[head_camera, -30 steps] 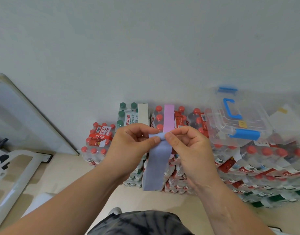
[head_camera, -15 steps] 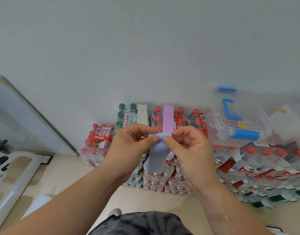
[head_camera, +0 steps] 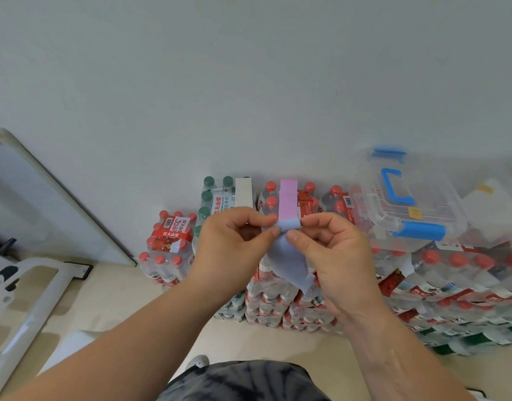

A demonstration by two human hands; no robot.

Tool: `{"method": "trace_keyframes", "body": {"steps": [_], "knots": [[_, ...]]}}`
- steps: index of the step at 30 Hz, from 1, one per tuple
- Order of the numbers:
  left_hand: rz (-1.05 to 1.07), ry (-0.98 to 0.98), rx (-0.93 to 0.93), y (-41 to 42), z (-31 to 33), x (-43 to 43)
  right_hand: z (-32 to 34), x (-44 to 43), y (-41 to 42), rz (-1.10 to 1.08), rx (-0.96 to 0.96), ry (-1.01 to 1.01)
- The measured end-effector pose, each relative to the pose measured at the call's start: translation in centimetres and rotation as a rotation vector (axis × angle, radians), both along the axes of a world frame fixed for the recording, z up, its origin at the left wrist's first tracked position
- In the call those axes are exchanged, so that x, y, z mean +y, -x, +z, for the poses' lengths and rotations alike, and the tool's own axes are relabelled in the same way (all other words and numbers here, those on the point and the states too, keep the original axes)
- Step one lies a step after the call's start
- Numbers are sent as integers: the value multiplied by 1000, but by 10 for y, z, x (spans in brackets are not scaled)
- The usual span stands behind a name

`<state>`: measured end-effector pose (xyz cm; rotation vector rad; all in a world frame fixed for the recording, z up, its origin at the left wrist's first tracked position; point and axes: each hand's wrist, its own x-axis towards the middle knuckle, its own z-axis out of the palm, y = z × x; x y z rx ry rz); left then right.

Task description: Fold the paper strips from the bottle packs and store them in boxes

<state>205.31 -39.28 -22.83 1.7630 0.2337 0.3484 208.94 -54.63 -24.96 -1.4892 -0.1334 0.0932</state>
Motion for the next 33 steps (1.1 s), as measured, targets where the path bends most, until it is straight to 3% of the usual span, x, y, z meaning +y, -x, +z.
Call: {"method": "trace_keyframes", "body": {"steps": [12,21,27,33], "knots": [[-185,383,103,-5,0,-6,2,-9,-8,-81,-73,14],[-140,266,95,-9,-4,-4,3,-10,-5,-54,-119,51],[-177,408,136,-9,-2,-4,0,-9,-7,-35,-116,12],[-129,357,137,-12,0,-3,2,-9,-6,-21,-64,-51]]}}
